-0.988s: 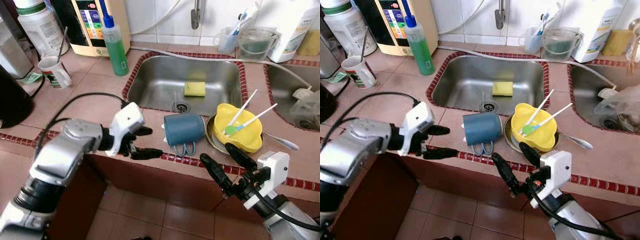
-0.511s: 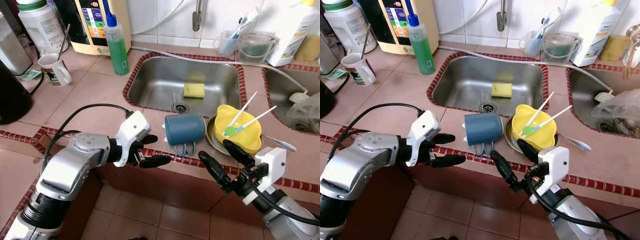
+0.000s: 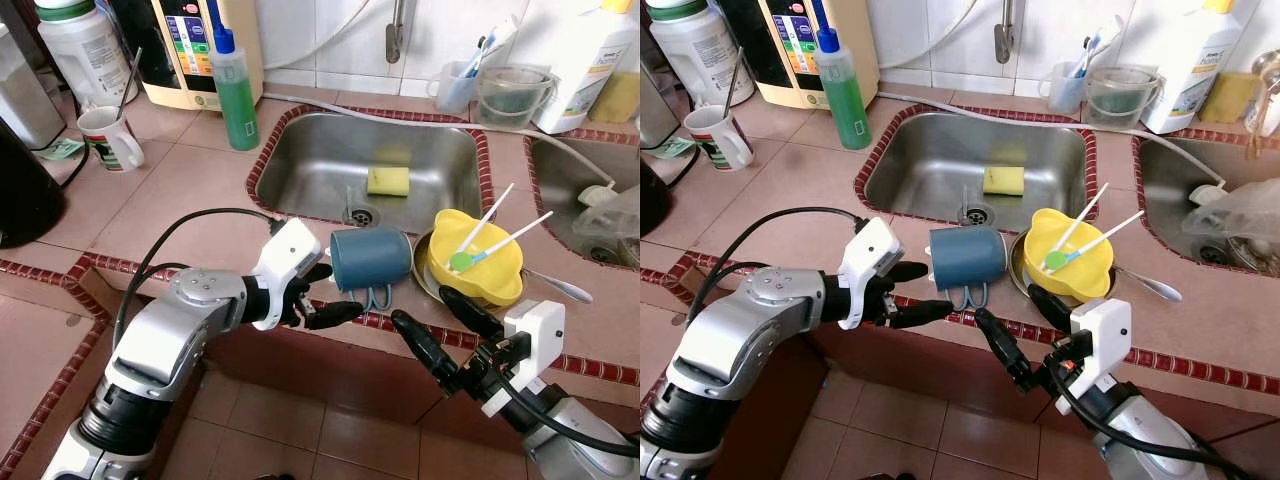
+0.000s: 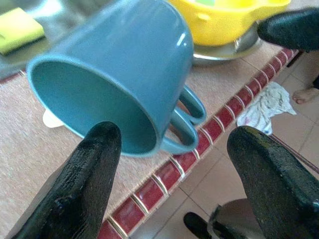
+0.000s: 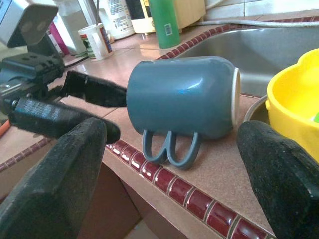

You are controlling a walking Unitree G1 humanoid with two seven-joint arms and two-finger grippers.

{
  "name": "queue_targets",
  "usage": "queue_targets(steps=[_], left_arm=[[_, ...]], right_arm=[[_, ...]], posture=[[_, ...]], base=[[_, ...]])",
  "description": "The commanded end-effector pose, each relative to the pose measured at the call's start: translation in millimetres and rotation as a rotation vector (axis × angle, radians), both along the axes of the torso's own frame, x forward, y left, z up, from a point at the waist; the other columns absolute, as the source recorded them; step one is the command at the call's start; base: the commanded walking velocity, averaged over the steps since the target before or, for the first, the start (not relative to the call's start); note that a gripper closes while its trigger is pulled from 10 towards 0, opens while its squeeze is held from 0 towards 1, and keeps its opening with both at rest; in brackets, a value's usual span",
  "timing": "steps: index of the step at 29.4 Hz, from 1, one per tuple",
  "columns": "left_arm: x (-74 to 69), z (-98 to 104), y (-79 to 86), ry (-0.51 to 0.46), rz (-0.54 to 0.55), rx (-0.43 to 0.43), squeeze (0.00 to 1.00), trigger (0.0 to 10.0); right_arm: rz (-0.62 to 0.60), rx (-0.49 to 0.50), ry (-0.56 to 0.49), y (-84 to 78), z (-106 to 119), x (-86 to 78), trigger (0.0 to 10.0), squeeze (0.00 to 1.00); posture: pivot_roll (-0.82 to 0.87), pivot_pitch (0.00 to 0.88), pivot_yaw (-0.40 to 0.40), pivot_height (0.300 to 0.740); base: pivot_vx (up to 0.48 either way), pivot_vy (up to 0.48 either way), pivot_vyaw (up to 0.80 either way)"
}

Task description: Kitchen organization

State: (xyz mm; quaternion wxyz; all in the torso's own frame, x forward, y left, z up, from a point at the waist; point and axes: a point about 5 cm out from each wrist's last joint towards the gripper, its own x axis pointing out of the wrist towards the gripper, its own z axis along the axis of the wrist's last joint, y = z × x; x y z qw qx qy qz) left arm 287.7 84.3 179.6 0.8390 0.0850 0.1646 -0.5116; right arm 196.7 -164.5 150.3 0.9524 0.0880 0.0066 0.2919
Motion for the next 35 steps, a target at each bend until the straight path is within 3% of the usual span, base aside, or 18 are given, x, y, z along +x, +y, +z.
queue_targets(steps=[1, 17, 18, 19, 20, 23, 35], left_arm=[[1.9, -1, 0.4, 0.001, 0.005, 0.006, 0.0, 10.0], [5.8, 2, -25.9, 0.001, 0.03, -0.064, 0.0, 10.0], [5.1, 3, -28.2, -0.001, 0.023, -0.081, 0.0, 4.6], [5.0, 3, -29.0, -0.002, 0.022, -0.086, 0.0, 4.6], [4.9, 2, -31.2, 0.006, 0.024, -0.103, 0.0, 0.0], [4.6, -1, -41.9, 0.016, 0.029, -0.114, 0.0, 0.0], [5.1, -4, -51.5, 0.041, 0.068, -0.158, 0.0, 0.0]], right_arm=[[0.001, -0.001, -0.004, 0.7, 2, -1.9, 10.0, 0.0], [-0.011, 0.0, -0.004, 0.0, 1, -3.2, 10.0, 0.0], [-0.012, 0.0, -0.003, 0.2, 1, -3.2, 10.0, 0.0], [-0.012, 0.0, -0.003, 0.2, 1, -3.2, 10.0, 0.0], [-0.012, 0.001, -0.002, 0.2, 1, -3.1, 10.0, 0.0], [-0.011, 0.0, -0.003, 0.6, 1, -2.1, 10.0, 0.0], [-0.017, 0.001, -0.007, -0.4, 3, -1.1, 10.0, 0.0]], posture=[[-0.05, 0.117, 0.057, 0.74], [-0.05, 0.118, 0.064, 0.74], [-0.05, 0.12, 0.062, 0.74], [-0.05, 0.12, 0.062, 0.74], [-0.05, 0.122, 0.059, 0.74], [-0.05, 0.124, 0.057, 0.74], [-0.06, 0.131, 0.05, 0.74]], base=[[0.0, 0.0, 0.0], [0.0, 0.0, 0.0], [0.0, 0.0, 0.0], [0.0, 0.0, 0.0], [0.0, 0.0, 0.0], [0.0, 0.0, 0.0], [0.0, 0.0, 0.0]])
